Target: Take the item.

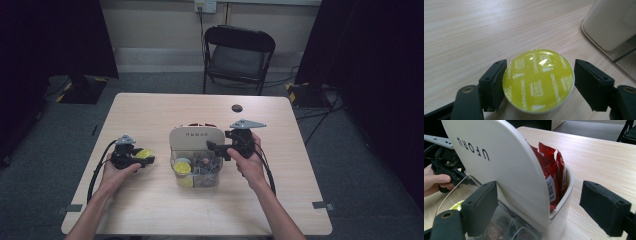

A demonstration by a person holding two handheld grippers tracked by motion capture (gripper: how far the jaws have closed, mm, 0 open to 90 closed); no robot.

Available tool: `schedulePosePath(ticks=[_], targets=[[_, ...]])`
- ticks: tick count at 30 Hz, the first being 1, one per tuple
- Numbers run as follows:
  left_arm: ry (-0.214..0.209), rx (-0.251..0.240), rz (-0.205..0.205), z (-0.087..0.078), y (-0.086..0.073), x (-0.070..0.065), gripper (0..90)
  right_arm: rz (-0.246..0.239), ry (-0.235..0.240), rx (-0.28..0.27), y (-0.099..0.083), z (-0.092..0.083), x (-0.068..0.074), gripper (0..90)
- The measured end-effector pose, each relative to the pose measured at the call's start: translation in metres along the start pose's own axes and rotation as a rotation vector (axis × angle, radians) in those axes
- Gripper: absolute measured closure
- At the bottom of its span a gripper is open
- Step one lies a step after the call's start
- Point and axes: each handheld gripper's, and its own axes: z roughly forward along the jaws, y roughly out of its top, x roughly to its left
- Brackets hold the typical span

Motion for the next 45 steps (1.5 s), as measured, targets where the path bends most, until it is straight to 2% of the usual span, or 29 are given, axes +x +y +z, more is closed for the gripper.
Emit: schedulePosePath(ticks=[8,13,17,20,28,30,31,33,38,41,42,43,45], targets=[[0.001,-0.008,-0.005,-0.007,0.001,-0.001,21.3,-0.003,-0.002,-0.001,0.0,-0.001,0.0,14.5],[0.02,-0.024,0.021,-0.021,0.005,-0.008,19.2,-0.001,-0.002,0.001,0.0,-0.001,0.0,14.4],[0.02,-0.021,0.018,-0.026,0.004,-0.008,19.1,-0.004,-0.004,-0.001,0.0,-0.001,0.0,14.6],[0.025,-0.03,0.028,-0.032,0.0,-0.013,19.3,0.001,-0.004,-0.003,0.0,-0.001,0.0,14.1],[0.041,-0.013,0.051,-0.045,-0.015,-0.028,19.8,0.01,0.004,-0.012,0.001,-0.003,-0.001,14.6],[0.054,-0.006,0.066,-0.045,-0.02,-0.032,19.7,0.02,0.013,-0.014,0.002,-0.003,-0.002,14.6],[0.056,0.019,0.079,-0.044,-0.021,-0.033,19.7,0.016,0.01,-0.014,0.002,-0.003,-0.002,14.7],[0.06,0.02,0.083,-0.043,-0.025,-0.035,20.0,0.016,0.011,-0.016,0.002,-0.004,-0.001,14.7],[0.042,0.058,0.114,-0.04,-0.034,-0.042,19.8,0.005,0.039,-0.029,0.006,-0.008,0.001,20.3],[0.05,0.054,0.122,-0.038,-0.039,-0.043,19.9,0.005,0.04,-0.037,0.008,-0.008,0.001,21.4],[0.057,0.053,0.111,-0.037,-0.041,-0.043,19.6,0.005,0.043,-0.038,0.009,-0.009,0.001,22.0],[0.069,0.064,0.126,-0.034,-0.043,-0.043,19.2,0.005,0.044,-0.042,0.009,-0.009,0.001,22.8],[0.081,0.048,0.128,-0.031,-0.045,-0.045,17.3,0.005,0.056,-0.047,0.011,-0.009,0.002,28.8]])
